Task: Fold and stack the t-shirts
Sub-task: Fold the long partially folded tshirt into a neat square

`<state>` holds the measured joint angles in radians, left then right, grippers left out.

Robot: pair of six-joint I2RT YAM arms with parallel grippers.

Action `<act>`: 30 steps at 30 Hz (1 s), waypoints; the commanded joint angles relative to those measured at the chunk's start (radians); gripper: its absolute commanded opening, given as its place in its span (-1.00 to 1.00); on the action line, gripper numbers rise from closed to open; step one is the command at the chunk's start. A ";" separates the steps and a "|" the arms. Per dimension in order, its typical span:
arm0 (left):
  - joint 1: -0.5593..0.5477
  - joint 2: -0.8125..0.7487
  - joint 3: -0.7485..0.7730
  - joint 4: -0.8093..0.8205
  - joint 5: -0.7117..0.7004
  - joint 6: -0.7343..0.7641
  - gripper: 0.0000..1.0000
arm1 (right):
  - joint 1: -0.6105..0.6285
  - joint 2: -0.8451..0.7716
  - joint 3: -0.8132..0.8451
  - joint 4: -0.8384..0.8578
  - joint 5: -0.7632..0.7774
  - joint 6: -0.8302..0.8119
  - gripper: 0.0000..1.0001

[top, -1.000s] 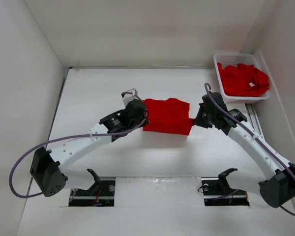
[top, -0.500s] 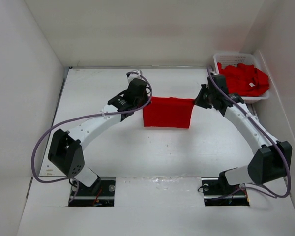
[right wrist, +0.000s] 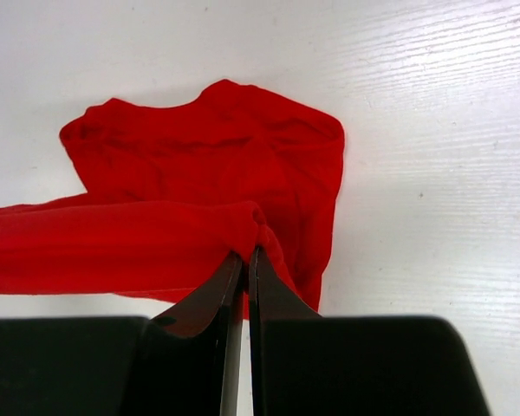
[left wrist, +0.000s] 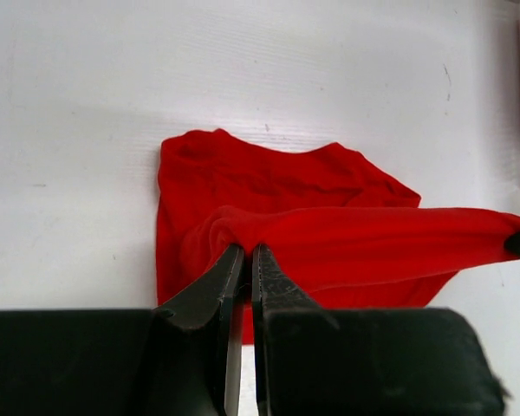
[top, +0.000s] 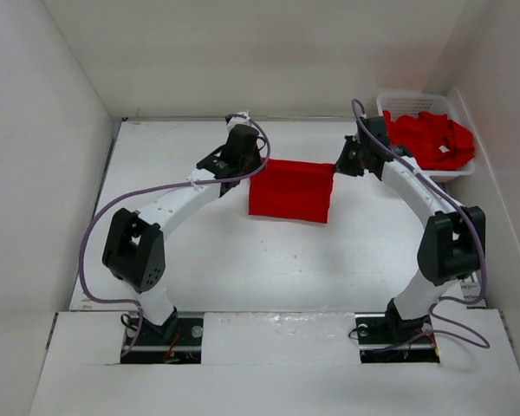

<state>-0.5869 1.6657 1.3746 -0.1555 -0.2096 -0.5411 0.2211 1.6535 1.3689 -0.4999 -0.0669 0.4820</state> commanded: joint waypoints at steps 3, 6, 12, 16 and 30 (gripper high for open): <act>0.056 0.068 0.084 0.059 -0.068 0.046 -1.00 | -0.040 0.058 0.098 0.030 0.024 -0.005 -0.98; 0.085 0.107 0.095 0.103 -0.010 0.046 -1.00 | -0.049 0.092 0.125 0.052 0.012 0.006 -0.98; 0.094 0.201 0.162 0.122 0.010 0.078 -1.00 | -0.049 0.199 0.212 0.014 0.016 0.006 -0.98; 0.094 0.255 0.184 0.143 0.029 0.089 -1.00 | -0.058 0.230 0.231 0.014 0.016 0.017 -0.98; 0.122 0.374 0.288 0.094 0.027 0.061 -0.82 | -0.068 0.361 0.328 -0.009 -0.013 0.026 -0.56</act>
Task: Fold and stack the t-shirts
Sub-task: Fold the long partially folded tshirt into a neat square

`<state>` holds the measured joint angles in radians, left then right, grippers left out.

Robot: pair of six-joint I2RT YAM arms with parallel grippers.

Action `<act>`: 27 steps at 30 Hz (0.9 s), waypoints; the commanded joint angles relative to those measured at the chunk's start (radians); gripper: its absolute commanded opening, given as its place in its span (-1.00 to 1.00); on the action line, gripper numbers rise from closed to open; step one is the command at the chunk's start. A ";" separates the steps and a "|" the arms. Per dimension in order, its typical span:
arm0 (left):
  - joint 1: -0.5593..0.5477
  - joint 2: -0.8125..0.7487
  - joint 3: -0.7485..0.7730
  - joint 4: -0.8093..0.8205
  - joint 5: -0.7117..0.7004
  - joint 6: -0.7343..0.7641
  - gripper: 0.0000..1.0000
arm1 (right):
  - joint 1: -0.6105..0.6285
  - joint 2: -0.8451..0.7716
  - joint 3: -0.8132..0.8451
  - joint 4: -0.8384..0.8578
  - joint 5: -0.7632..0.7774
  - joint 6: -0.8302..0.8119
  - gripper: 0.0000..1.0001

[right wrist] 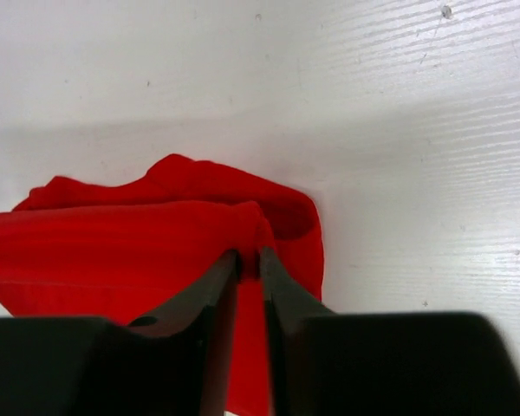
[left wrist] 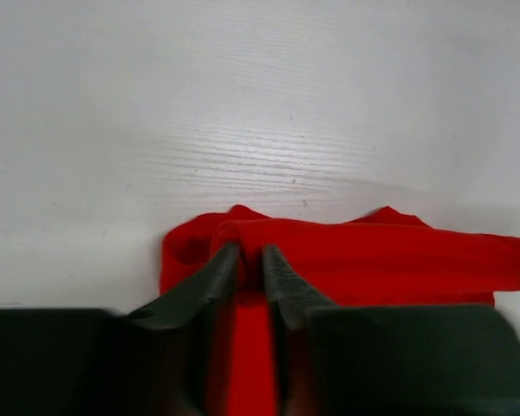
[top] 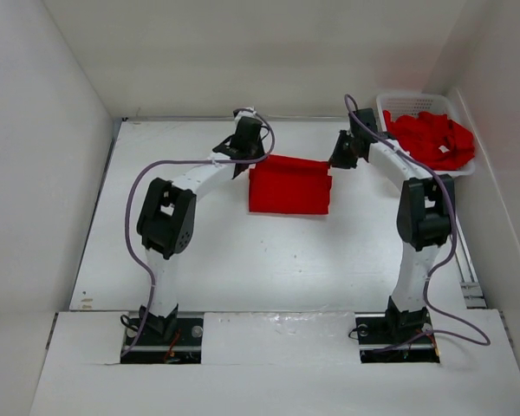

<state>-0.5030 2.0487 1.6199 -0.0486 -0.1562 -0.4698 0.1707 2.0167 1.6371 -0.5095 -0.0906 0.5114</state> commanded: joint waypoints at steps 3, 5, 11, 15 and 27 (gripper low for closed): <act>0.060 0.001 0.052 -0.023 0.001 -0.021 0.96 | -0.017 -0.003 0.070 0.020 -0.027 -0.013 0.04; 0.060 -0.024 0.052 -0.023 0.001 -0.021 0.98 | -0.017 -0.003 0.081 0.020 -0.050 -0.022 0.99; 0.060 -0.111 0.006 -0.023 0.016 0.031 0.98 | 0.003 -0.120 0.017 0.063 -0.035 -0.044 1.00; 0.060 -0.171 -0.103 -0.011 0.076 0.040 0.98 | 0.012 -0.284 -0.104 0.088 0.031 -0.063 1.00; 0.018 -0.067 -0.186 -0.007 0.084 0.054 0.98 | 0.001 -0.593 -0.414 0.098 0.080 -0.100 1.00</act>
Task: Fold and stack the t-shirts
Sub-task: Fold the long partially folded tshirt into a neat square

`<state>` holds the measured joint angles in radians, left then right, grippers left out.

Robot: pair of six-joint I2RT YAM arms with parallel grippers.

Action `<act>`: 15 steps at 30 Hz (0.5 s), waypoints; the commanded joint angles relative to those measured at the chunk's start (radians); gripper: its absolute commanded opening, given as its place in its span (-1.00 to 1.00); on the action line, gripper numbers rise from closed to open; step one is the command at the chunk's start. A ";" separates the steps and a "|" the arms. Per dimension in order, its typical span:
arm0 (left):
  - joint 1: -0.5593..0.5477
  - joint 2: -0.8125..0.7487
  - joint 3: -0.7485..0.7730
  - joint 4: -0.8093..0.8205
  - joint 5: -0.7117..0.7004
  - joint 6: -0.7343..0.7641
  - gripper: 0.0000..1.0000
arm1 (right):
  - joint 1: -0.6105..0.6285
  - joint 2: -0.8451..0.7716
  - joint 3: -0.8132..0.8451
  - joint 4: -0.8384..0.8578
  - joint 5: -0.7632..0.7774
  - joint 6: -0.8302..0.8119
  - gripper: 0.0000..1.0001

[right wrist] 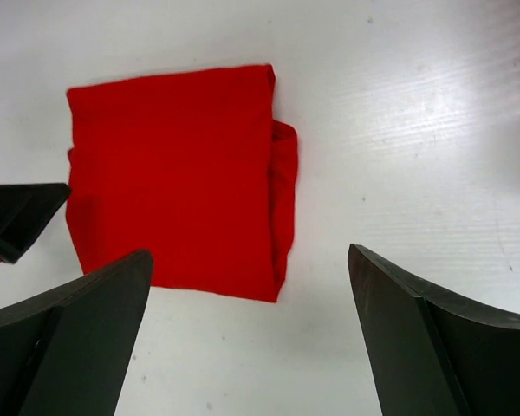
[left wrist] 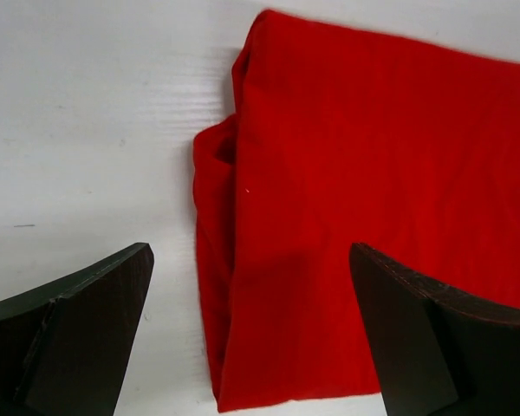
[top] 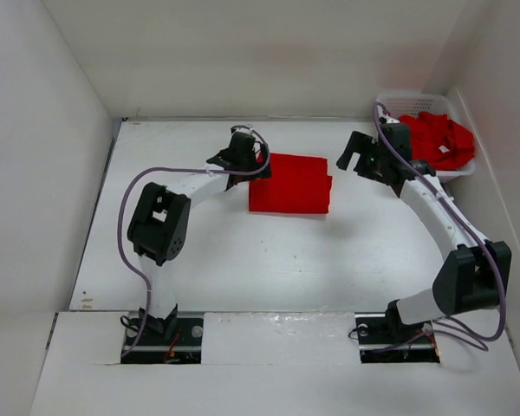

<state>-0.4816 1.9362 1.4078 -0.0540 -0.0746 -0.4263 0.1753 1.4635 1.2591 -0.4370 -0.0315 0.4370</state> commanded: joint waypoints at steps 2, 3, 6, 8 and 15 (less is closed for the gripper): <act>-0.003 0.070 0.045 -0.010 0.002 0.021 0.83 | -0.014 -0.074 -0.072 0.026 0.030 -0.026 1.00; -0.003 0.081 0.059 -0.010 0.002 0.021 0.78 | -0.023 -0.084 -0.072 0.026 0.030 -0.026 1.00; -0.003 0.116 0.069 -0.010 0.016 0.031 0.61 | -0.043 -0.109 -0.099 0.017 0.030 -0.026 1.00; -0.003 0.145 0.080 -0.032 0.027 0.031 0.50 | -0.056 -0.123 -0.108 0.001 0.030 -0.026 1.00; -0.003 0.146 0.069 0.013 0.087 0.107 -0.43 | -0.120 -0.210 -0.171 -0.003 0.050 -0.017 1.00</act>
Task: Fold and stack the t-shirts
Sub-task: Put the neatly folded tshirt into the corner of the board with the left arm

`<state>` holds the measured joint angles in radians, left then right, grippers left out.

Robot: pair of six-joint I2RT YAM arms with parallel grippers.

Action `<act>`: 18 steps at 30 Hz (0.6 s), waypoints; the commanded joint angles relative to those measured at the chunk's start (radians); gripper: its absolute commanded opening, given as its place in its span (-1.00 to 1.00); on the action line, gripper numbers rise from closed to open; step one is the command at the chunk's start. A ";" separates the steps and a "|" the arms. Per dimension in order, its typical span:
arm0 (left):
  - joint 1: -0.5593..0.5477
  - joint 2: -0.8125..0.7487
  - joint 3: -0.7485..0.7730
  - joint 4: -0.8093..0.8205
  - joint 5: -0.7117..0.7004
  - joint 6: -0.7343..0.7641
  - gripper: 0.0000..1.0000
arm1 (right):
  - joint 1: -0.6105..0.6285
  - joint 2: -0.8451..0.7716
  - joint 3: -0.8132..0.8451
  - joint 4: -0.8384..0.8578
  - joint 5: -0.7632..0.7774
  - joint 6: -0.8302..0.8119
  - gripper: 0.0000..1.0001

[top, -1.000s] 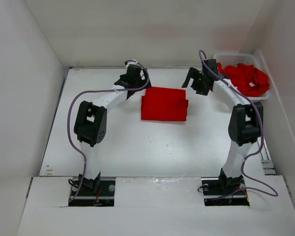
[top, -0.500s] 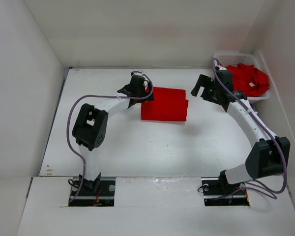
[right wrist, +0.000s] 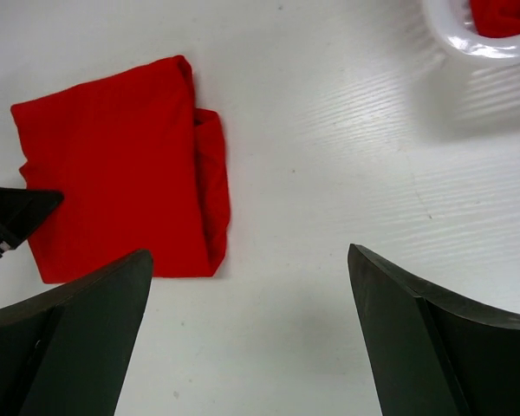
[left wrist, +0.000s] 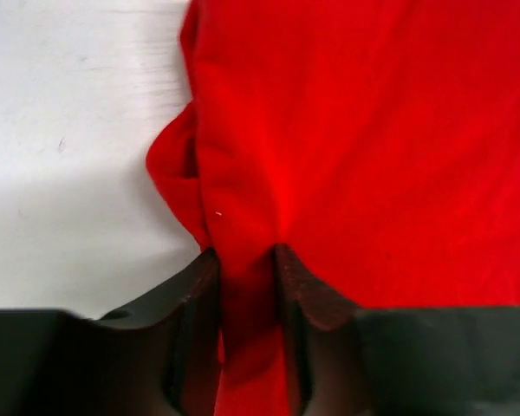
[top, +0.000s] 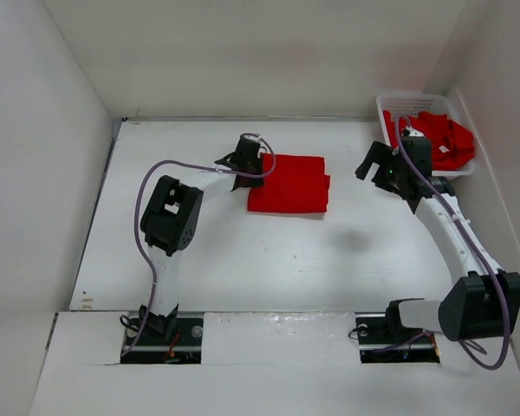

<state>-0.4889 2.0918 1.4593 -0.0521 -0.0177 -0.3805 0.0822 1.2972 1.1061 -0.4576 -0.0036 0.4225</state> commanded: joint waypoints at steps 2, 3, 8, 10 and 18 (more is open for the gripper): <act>0.004 -0.010 0.018 0.021 0.039 0.115 -0.64 | -0.042 -0.070 -0.032 0.017 0.022 -0.002 1.00; 0.004 -0.010 0.032 0.021 0.048 0.130 -0.89 | -0.058 -0.070 -0.046 0.017 0.022 -0.002 1.00; 0.058 -0.010 0.072 0.011 0.070 0.164 -1.00 | -0.099 -0.154 -0.089 -0.001 0.033 -0.002 1.00; 0.102 -0.039 0.096 0.011 0.059 0.190 -1.00 | -0.108 -0.179 -0.103 -0.010 0.033 -0.013 1.00; 0.266 0.052 0.390 -0.161 -0.036 0.302 -1.00 | -0.108 -0.262 -0.149 -0.010 0.097 -0.014 1.00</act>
<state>-0.2932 2.1048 1.6867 -0.1402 -0.0051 -0.1509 -0.0204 1.0611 0.9596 -0.4835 0.0536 0.4145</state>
